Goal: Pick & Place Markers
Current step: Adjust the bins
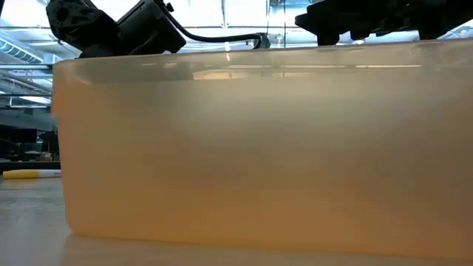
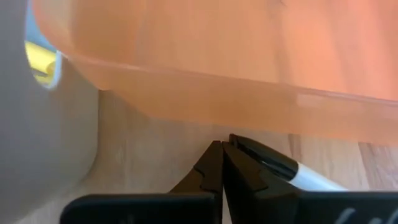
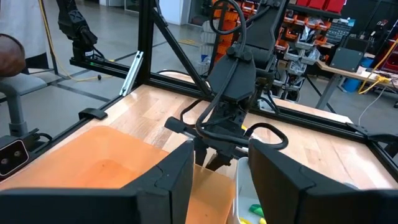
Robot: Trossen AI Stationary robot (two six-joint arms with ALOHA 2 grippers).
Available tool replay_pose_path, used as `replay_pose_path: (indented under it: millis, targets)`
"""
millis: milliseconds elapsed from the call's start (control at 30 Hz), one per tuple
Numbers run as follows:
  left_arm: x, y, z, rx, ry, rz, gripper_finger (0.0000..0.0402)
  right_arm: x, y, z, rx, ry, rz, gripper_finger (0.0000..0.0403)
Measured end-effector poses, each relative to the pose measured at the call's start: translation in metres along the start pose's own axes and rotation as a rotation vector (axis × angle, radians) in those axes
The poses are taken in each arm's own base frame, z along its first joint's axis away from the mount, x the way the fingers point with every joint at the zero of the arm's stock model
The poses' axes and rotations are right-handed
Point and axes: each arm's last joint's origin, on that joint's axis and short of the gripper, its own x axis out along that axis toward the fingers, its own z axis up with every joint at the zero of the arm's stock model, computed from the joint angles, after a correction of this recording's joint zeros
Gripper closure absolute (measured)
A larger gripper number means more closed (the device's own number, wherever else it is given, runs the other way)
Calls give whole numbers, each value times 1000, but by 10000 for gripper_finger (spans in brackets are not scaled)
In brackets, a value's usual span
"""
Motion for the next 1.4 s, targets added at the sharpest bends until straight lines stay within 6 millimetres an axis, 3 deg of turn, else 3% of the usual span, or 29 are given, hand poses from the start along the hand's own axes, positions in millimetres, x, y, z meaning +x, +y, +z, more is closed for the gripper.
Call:
replay_pose_path:
  millis: [600,1067,1267,1400]
  targets:
    - [-2,-5,-7,-54,107,-165,398,0,0,0,0,0,0,261]
    - [-7,-35,-23,-57,250,-298,398,0,0,0,0,0,0,261]
    - [-25,-42,-23,-54,236,-253,395,0,0,0,0,-2,-2,261]
    - [-46,-42,-26,-48,229,-93,397,0,0,0,0,-3,-3,261]
